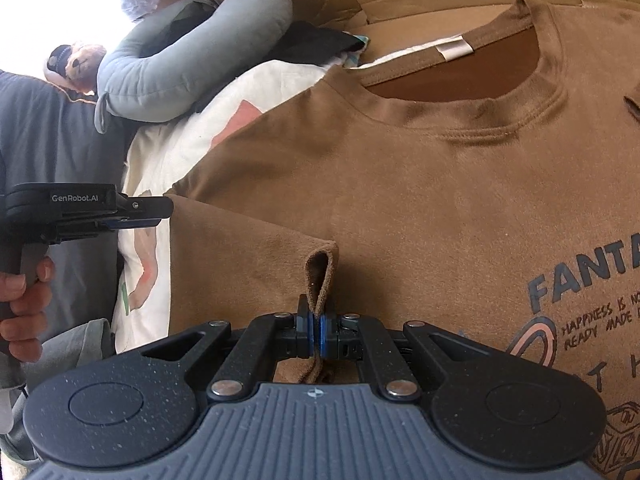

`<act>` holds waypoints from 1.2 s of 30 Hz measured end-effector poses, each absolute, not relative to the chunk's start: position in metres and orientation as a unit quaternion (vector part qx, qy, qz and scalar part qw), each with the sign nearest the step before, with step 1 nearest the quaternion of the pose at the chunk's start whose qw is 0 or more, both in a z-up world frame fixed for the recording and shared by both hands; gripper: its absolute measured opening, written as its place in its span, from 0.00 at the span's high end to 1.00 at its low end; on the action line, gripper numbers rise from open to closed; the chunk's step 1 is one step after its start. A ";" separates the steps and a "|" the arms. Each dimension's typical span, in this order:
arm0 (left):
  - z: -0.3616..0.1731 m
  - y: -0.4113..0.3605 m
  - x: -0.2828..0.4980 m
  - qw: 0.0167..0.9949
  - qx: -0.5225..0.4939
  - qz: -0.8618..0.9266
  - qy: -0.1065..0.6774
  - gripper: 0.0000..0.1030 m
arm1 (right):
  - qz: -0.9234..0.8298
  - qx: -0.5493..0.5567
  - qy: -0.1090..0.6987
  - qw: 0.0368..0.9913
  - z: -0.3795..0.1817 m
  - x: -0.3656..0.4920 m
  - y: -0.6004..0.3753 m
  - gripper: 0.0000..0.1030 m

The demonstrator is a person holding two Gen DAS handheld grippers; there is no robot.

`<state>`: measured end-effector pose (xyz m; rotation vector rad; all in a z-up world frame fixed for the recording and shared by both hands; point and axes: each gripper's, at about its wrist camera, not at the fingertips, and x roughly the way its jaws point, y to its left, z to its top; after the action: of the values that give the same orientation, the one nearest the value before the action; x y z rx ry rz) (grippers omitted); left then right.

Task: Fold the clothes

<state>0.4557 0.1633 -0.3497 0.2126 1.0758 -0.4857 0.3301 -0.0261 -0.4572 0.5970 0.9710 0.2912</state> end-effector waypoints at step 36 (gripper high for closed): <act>-0.333 0.173 0.451 0.862 0.062 -0.192 0.466 0.75 | 0.126 0.302 0.467 0.822 -0.457 0.363 -0.058 0.67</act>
<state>0.4510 0.1735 -0.3329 0.1302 0.9767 -0.4023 0.3634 -0.0576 -0.4568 0.6429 0.9930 0.2686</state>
